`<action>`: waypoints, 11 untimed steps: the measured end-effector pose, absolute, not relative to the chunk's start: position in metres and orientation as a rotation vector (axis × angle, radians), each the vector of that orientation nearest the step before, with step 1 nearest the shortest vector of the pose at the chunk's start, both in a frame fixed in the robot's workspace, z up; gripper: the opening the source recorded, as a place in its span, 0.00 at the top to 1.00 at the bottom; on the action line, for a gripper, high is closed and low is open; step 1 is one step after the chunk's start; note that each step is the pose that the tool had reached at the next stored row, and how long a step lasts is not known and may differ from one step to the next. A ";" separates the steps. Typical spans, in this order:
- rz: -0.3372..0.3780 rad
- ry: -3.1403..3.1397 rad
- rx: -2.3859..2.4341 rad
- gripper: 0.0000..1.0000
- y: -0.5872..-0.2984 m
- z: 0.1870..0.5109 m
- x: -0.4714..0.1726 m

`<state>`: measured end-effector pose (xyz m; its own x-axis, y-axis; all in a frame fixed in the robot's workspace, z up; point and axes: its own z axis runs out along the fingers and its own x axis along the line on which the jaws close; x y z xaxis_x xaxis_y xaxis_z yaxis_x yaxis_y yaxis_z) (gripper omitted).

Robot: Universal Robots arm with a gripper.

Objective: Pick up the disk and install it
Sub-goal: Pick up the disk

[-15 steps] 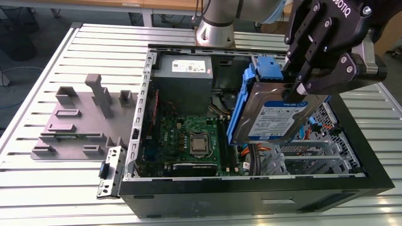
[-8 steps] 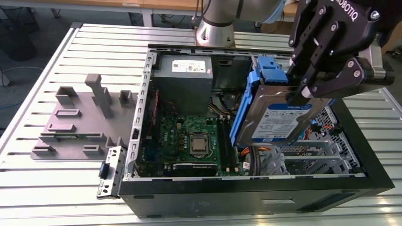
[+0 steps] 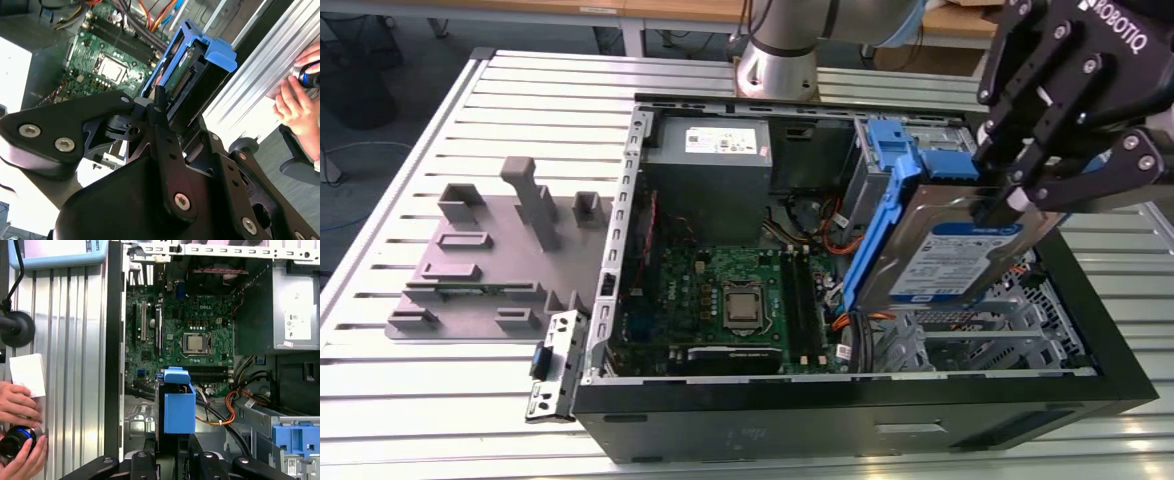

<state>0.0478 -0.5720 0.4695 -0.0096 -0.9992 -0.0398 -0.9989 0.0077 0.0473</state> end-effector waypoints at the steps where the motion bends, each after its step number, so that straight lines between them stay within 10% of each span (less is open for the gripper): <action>1: -0.097 -2.226 2.207 0.65 -0.572 0.469 0.051; 11: -0.097 -2.226 2.207 0.65 -0.580 0.467 0.071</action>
<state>0.0705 -0.5802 0.4668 -0.0097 -0.9992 -0.0399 -0.9988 0.0078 0.0479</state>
